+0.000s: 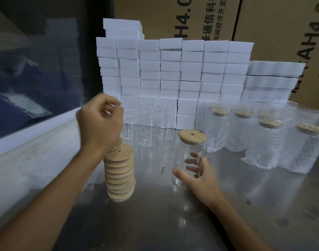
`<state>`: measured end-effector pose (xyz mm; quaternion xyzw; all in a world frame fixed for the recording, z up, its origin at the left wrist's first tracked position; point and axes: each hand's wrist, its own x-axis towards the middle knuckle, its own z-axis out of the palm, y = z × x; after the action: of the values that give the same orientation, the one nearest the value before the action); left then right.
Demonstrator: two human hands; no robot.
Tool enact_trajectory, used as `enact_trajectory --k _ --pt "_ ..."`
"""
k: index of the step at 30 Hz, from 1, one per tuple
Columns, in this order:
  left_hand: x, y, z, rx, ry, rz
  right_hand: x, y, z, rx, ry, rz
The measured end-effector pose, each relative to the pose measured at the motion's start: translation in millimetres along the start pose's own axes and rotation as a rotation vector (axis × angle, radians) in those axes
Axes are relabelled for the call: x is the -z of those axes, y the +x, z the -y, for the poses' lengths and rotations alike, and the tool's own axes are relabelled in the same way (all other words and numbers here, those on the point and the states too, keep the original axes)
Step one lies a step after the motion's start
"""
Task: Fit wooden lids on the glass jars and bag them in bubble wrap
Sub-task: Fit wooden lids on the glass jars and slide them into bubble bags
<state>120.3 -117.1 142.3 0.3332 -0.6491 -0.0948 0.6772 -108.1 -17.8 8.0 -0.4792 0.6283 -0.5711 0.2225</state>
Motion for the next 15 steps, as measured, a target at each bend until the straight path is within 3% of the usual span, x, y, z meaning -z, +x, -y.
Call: enact_trajectory --k 2,4,9,12,15 --pt "6.1 -0.9 18.1 -0.081 0.217 -0.017 -0.5 -0.2 -0.1 0.001 0.007 -0.008" --pt "6.9 -4.9 36.4 0.055 0.281 0.016 0.1 0.0 -0.4 0.001 0.007 -0.004" --pt "7.8 -0.9 67.2 0.486 0.149 0.098 0.3 0.2 -1.7 0.002 0.009 -0.008" --pt "9.9 -2.6 75.1 0.587 0.059 0.158 -0.4 0.6 -2.3 0.004 0.012 -0.012" --pt "14.2 -4.6 82.2 0.587 0.102 0.116 -0.6 1.0 -2.9 0.008 0.017 -0.018"
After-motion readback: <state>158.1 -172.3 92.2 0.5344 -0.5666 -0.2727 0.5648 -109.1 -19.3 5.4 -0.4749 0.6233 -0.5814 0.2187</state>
